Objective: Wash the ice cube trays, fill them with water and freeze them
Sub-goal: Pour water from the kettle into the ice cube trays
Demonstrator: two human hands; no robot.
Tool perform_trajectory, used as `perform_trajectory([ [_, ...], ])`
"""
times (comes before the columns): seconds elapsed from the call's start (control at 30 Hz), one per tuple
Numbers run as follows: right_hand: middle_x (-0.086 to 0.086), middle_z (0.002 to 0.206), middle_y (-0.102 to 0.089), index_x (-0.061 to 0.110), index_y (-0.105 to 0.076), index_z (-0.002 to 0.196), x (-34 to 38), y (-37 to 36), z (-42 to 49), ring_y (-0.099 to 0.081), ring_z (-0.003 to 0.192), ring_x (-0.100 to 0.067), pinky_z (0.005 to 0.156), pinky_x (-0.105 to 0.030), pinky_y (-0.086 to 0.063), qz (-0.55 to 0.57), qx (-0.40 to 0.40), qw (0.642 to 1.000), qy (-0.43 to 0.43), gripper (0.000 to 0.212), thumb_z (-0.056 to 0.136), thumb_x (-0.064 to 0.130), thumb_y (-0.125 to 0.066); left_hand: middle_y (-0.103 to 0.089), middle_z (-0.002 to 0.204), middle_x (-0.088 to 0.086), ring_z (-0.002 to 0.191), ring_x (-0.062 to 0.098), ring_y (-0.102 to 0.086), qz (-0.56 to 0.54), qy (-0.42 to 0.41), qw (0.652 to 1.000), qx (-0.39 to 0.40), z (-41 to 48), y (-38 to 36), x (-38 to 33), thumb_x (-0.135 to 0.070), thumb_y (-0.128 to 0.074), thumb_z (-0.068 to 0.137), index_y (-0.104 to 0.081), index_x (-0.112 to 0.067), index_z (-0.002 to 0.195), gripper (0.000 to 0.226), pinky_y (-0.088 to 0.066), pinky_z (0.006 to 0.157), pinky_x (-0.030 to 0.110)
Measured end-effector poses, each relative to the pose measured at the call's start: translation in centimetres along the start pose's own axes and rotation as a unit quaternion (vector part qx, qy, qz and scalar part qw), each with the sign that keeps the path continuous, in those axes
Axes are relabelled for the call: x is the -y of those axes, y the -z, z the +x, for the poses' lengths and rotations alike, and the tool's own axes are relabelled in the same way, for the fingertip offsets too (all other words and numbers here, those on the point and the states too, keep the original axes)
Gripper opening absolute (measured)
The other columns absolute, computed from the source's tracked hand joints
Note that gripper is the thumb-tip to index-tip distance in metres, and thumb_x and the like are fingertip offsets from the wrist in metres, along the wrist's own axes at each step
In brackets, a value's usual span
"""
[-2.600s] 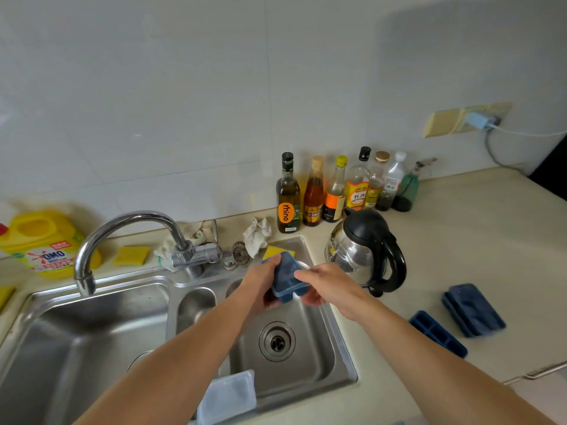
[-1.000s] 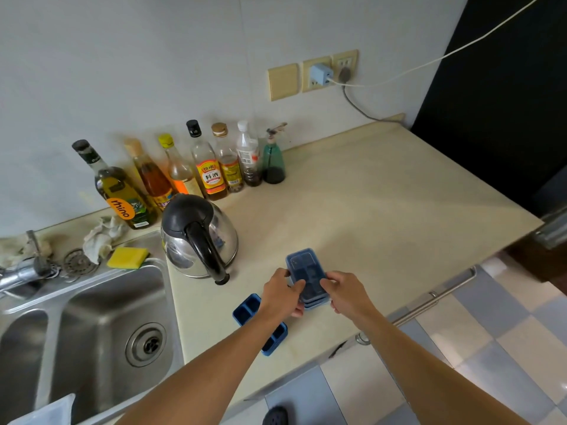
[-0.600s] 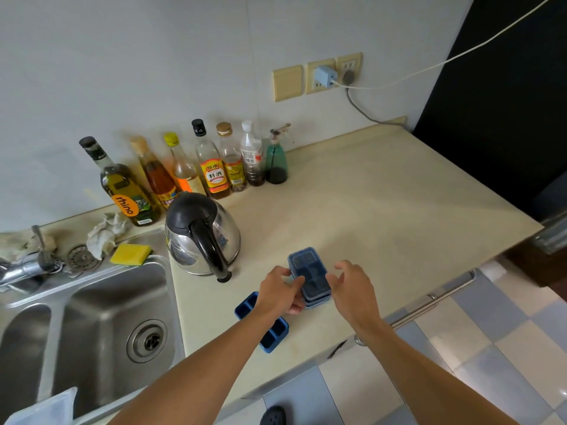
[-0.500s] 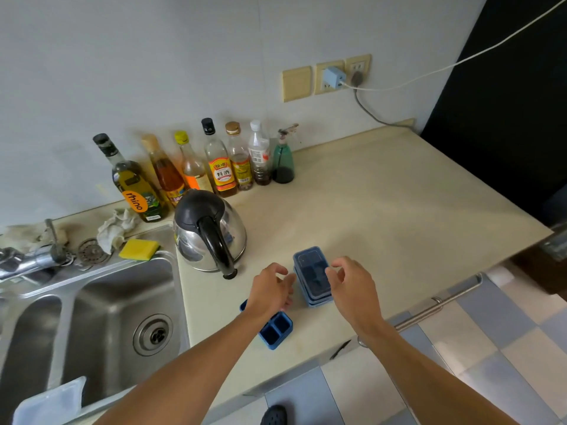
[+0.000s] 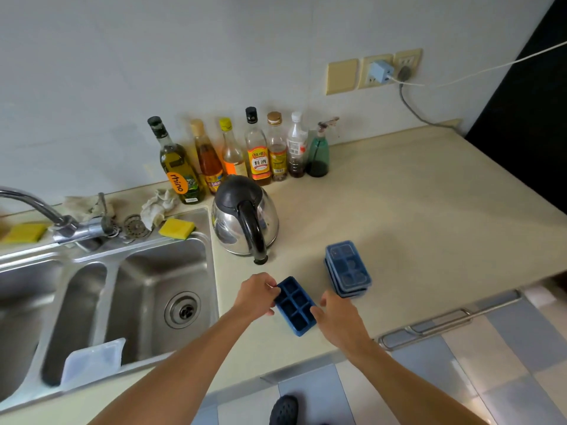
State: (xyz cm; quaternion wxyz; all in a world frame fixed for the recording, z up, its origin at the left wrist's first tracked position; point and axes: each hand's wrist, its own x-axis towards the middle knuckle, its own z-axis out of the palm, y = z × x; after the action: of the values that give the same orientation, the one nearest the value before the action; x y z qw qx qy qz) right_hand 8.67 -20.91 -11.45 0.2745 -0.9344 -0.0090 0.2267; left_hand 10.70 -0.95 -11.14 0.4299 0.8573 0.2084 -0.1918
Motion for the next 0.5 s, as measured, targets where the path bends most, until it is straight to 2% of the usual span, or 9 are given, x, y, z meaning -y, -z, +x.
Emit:
perform_trajectory([
  [0.07, 0.004, 0.080, -0.054, 0.019, -0.046, 0.088, 0.0, -0.4, 0.4, -0.053, 0.076, -0.016, 0.068, -0.031, -0.042, 0.021, 0.014, 0.999, -0.019, 0.020, 0.102, 0.031, -0.055, -0.071, 0.087, 0.010, 0.071, 0.023, -0.073, -0.026, 0.010, 1.000, -0.003, 0.1, 0.1, 0.2, -0.011, -0.061, 0.096, -0.066, -0.011, 0.096, 0.004, -0.062, 0.058, 0.029],
  [0.17, -0.009, 0.088, -0.065, 0.018, -0.047, 0.085, 0.1, -0.9, 0.4, -0.059, 0.074, -0.022, 0.065, -0.035, -0.047, 0.080, 0.028, 0.996, -0.038, 0.020, 0.103, 0.021, -0.056, -0.072, 0.086, 0.012, 0.073, 0.026, -0.075, -0.038, 0.020, 0.999, 0.001, 0.3, 0.2, 0.2, -0.008, -0.059, 0.096, -0.067, -0.011, 0.093, 0.009, -0.064, 0.066, 0.033],
  [0.27, -0.013, 0.082, -0.064, 0.017, -0.048, 0.082, 0.2, -0.9, 0.1, -0.057, 0.065, -0.023, 0.054, -0.032, -0.044, 0.141, 0.015, 0.988, -0.052, 0.020, 0.101, 0.013, -0.055, -0.072, 0.089, 0.012, 0.080, 0.028, -0.074, -0.016, 0.017, 1.000, 0.004, 0.3, 0.2, 0.1, -0.006, -0.057, 0.096, -0.066, -0.012, 0.093, 0.011, -0.064, 0.069, 0.036],
  [0.37, -0.016, 0.080, -0.064, 0.013, -0.051, 0.087, 0.4, -0.5, 0.0, -0.055, 0.054, -0.022, 0.042, -0.025, -0.040, 0.185, 0.012, 0.980, -0.074, 0.015, 0.100, 0.008, -0.052, -0.069, 0.090, 0.012, 0.079, 0.025, -0.072, -0.016, 0.019, 1.000, 0.006, 0.3, 0.1, 0.1, 0.000, -0.054, 0.096, -0.064, -0.011, 0.094, 0.015, -0.062, 0.062, 0.029],
  [0.5, -0.019, 0.086, -0.069, 0.010, -0.054, 0.094, 0.5, 0.3, 0.0, -0.058, 0.047, -0.020, 0.042, -0.027, -0.045, 0.211, 0.021, 0.972, -0.101, 0.009, 0.100, 0.005, -0.050, -0.070, 0.089, 0.014, 0.071, 0.022, -0.070, -0.022, 0.020, 1.000, 0.005, 0.3, 0.0, 0.2, 0.005, -0.051, 0.095, -0.065, -0.007, 0.097, 0.018, -0.059, 0.056, 0.025],
])
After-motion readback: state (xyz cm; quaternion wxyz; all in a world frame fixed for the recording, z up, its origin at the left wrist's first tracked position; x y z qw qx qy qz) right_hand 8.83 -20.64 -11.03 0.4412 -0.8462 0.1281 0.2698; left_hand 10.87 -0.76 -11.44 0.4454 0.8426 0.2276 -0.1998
